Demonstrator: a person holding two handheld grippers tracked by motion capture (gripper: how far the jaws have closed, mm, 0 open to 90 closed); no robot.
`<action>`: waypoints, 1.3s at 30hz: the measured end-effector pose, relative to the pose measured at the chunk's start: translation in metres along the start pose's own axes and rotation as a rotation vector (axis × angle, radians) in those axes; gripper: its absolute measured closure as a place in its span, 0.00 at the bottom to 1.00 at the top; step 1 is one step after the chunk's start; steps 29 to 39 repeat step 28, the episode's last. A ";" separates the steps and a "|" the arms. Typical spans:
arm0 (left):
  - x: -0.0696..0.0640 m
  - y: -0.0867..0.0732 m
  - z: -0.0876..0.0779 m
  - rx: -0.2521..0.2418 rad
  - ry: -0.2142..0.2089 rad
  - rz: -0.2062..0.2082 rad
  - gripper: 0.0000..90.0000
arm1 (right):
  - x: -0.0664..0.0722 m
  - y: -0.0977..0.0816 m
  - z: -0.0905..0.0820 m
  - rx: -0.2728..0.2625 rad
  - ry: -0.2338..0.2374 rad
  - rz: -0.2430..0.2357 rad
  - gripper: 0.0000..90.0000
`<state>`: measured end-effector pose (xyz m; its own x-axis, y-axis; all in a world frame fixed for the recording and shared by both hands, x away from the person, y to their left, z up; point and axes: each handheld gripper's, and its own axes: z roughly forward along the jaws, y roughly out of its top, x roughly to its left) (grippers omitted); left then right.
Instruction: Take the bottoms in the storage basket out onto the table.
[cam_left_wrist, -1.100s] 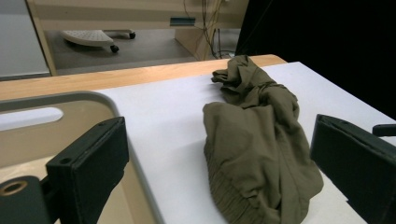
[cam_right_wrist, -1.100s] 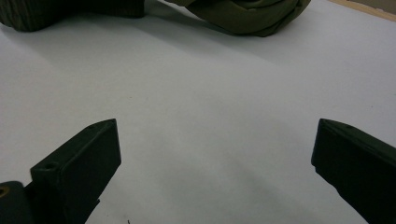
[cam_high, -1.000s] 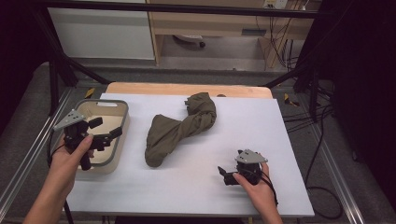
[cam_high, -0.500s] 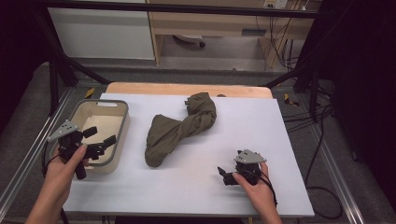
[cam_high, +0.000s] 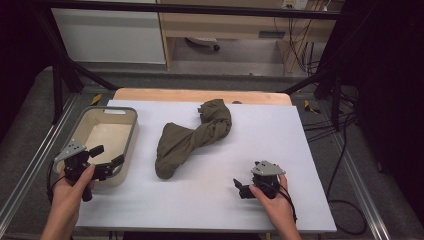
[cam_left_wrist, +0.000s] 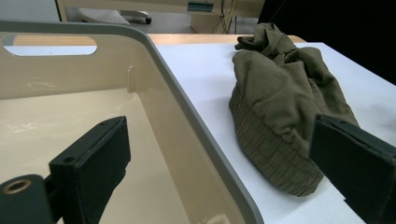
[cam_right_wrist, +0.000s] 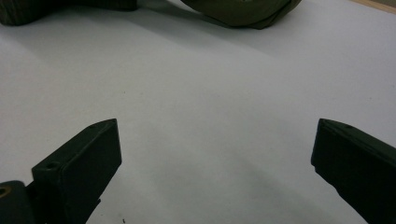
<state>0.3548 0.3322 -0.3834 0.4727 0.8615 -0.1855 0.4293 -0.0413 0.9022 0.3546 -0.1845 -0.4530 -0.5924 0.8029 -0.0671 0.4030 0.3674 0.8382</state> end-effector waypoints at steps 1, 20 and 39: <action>-0.001 -0.001 0.000 -0.003 0.000 0.004 0.06 | 0.000 0.000 0.000 0.000 -0.001 0.002 0.03; -0.013 -0.018 0.002 0.023 0.030 0.062 0.07 | -0.005 0.000 -0.004 -0.007 -0.021 0.004 0.03; -0.021 -0.023 0.000 0.052 0.030 0.086 0.07 | -0.012 -0.001 -0.008 -0.011 -0.050 0.013 0.03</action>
